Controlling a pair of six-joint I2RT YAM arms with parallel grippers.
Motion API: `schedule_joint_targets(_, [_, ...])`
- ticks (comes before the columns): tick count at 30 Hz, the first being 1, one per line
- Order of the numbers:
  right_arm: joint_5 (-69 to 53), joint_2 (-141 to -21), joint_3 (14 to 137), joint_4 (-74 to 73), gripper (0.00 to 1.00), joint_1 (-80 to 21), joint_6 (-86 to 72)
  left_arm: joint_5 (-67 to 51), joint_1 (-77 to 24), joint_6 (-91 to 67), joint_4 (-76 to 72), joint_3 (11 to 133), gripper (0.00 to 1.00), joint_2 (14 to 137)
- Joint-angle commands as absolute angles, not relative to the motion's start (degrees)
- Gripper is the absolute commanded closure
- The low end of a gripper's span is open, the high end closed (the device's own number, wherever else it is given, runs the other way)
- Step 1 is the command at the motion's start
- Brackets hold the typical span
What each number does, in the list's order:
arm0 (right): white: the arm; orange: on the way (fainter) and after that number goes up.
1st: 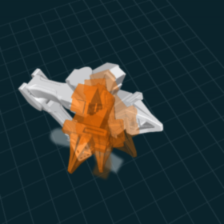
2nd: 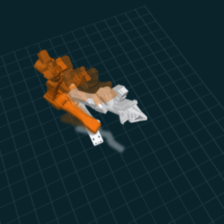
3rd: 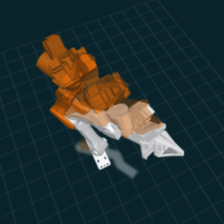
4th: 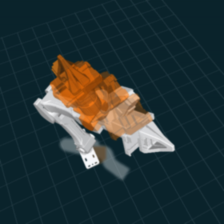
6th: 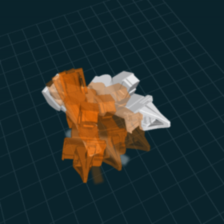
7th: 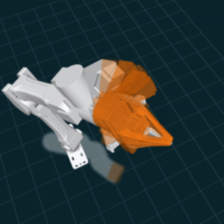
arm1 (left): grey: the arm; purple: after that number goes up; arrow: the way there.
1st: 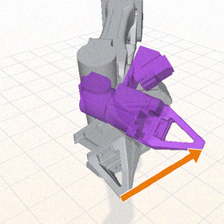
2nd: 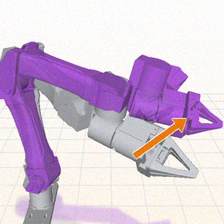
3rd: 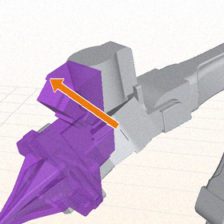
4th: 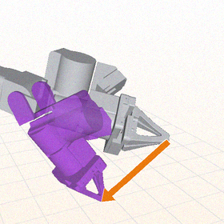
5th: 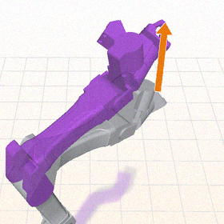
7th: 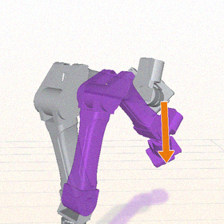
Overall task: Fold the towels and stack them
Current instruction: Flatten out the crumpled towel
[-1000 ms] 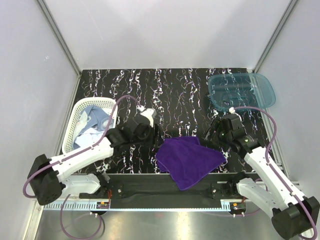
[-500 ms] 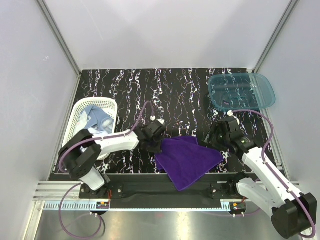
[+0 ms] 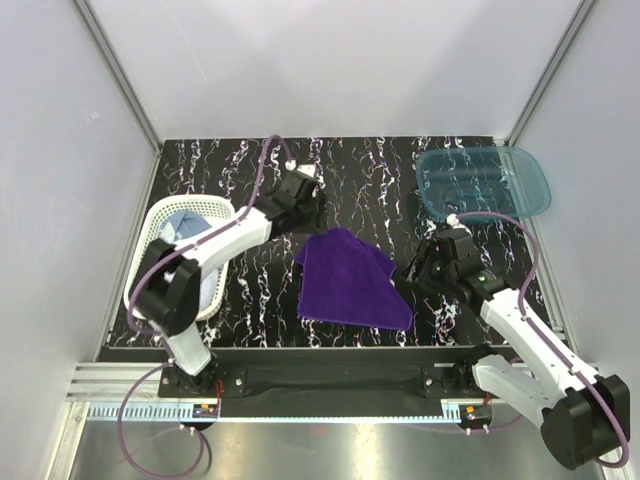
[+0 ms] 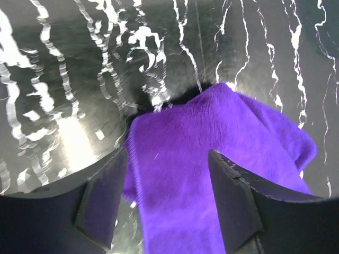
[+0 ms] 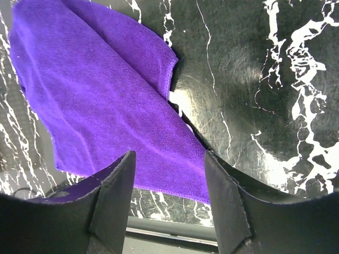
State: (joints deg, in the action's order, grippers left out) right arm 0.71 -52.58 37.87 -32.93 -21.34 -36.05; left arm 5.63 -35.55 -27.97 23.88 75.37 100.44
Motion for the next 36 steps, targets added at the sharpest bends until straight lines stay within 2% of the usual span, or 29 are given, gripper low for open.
schedule_joint_targets(1, [0.1,-53.0,36.1,-31.0,0.39,-21.4,-35.4,10.3,-36.3,-26.3,27.9,70.2,0.32,91.9])
schedule_joint_targets(8, [-6.2,-54.3,30.2,-29.6,0.48,-21.4,-46.7,0.4,-40.9,-33.2,21.0,47.4,0.38,79.5])
schedule_joint_targets(11, [-7.0,-54.9,26.6,-28.4,0.49,-21.4,-50.5,-1.2,-43.9,-35.7,19.3,43.3,0.39,77.8])
schedule_joint_targets(20, [-6.6,-50.5,23.4,-32.1,0.51,-21.4,-53.6,-0.5,-47.9,-42.0,14.9,37.6,0.43,78.5])
schedule_joint_targets(28, [-9.1,-48.5,21.4,-32.2,0.57,-21.4,-54.7,2.5,-49.7,-43.8,14.3,35.0,0.45,77.6])
schedule_joint_targets(32, [-8.7,-49.2,22.1,-33.2,0.53,-21.4,-55.2,4.4,-49.7,-43.5,14.8,35.2,0.45,77.8])
schedule_joint_targets(35, [-8.8,-50.4,22.2,-32.8,0.52,-21.4,-56.2,5.3,-49.7,-43.9,14.2,35.1,0.50,77.4])
schedule_joint_targets(36, [-9.0,-50.7,21.6,-32.0,0.52,-21.4,-56.7,5.3,-49.7,-44.0,14.0,35.1,0.56,77.4])
